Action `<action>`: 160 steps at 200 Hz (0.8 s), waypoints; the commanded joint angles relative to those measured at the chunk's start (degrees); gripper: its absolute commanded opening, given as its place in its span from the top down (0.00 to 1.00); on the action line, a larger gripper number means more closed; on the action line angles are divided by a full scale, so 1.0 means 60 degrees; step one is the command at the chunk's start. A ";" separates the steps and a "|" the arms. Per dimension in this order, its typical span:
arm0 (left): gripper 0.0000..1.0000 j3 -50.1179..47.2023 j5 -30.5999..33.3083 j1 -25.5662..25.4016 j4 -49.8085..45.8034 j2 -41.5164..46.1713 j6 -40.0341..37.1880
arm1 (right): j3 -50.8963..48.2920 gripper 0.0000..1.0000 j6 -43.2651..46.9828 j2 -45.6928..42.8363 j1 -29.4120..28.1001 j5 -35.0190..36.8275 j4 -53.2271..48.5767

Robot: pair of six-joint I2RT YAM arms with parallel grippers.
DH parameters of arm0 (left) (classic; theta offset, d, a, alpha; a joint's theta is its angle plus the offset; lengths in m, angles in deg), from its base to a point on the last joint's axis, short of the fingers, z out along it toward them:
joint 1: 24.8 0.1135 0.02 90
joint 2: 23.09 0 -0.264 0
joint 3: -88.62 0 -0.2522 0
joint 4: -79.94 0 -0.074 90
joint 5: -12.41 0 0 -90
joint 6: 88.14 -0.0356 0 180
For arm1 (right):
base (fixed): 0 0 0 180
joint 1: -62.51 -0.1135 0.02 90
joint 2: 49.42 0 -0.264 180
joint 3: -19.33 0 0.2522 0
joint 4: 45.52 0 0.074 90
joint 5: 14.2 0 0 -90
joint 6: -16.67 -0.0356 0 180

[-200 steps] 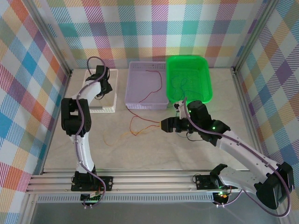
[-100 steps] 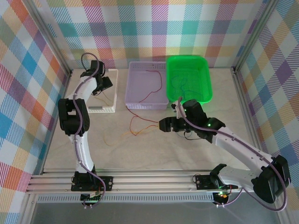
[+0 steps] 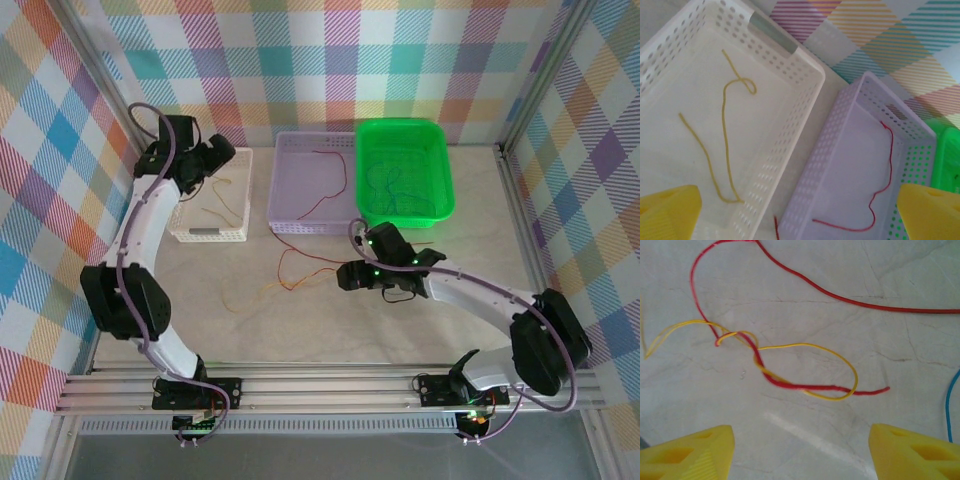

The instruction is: Untangle the cables

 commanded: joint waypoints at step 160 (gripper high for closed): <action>0.02 -0.7587 -0.0013 -0.4958 0.2474 0.4377 0.0545 | 0.0955 1.00 0.1294 -0.1115 -0.0151 -0.0909 -0.0427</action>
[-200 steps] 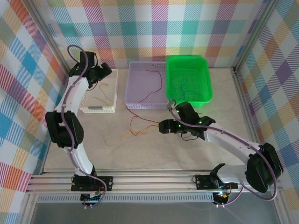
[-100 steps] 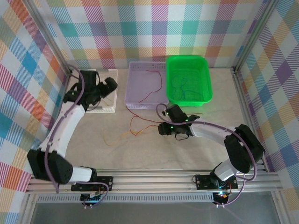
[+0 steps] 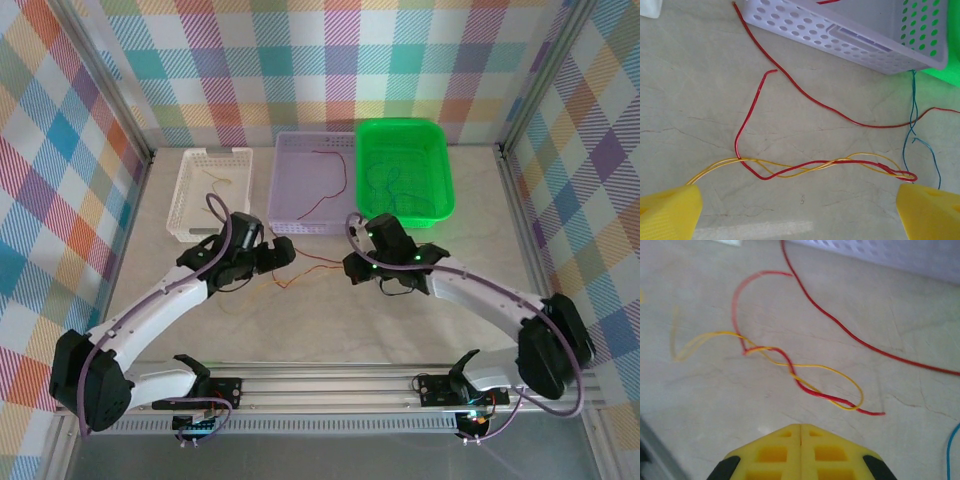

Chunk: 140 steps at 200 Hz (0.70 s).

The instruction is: Untangle the cables

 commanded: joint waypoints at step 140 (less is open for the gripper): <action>0.06 -0.0710 -0.0387 -0.1444 0.2836 -0.2740 -0.0508 | -0.0058 0.38 -0.0223 0.0748 -0.0143 -0.0017 0.0143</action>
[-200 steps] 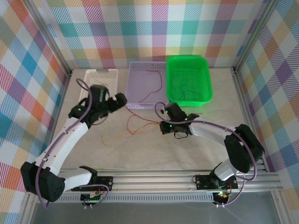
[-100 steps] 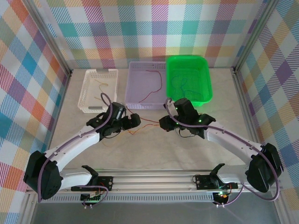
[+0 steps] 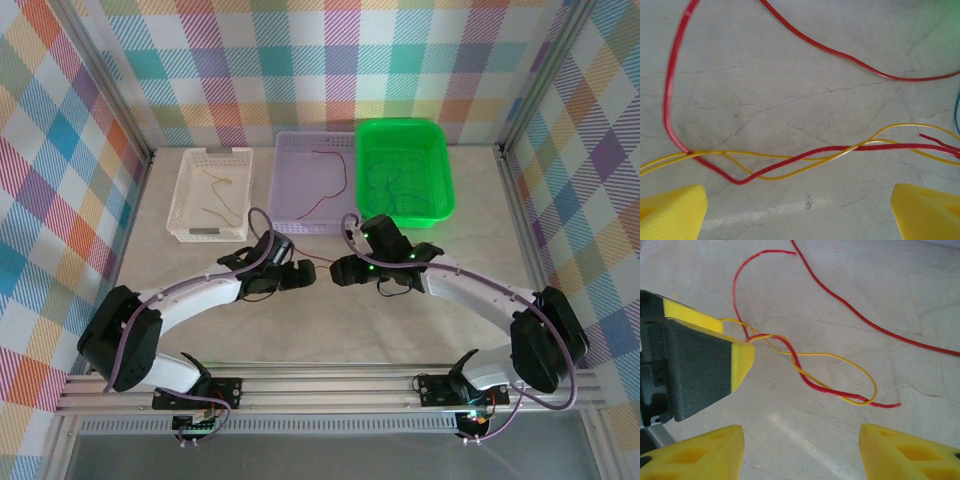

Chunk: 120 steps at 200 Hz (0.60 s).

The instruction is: Untangle the cables

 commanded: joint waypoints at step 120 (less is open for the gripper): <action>0.57 0.0584 0.0198 -0.0343 0.1994 -0.1872 -0.0982 | -0.0143 0.38 -0.0011 0.0603 -0.0070 -0.0142 0.0714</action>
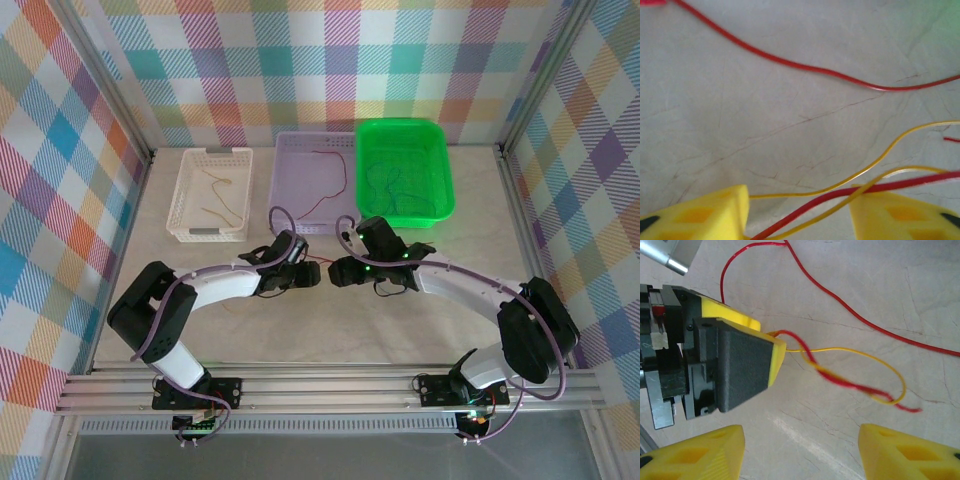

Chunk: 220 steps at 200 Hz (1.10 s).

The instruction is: Untangle the cables

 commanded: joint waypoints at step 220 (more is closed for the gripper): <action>1.00 -0.0567 -0.2200 -0.0808 -0.0225 0.4750 0.0336 | -0.1267 0.39 -0.2802 -0.0664 0.0163 -0.0529 0.3009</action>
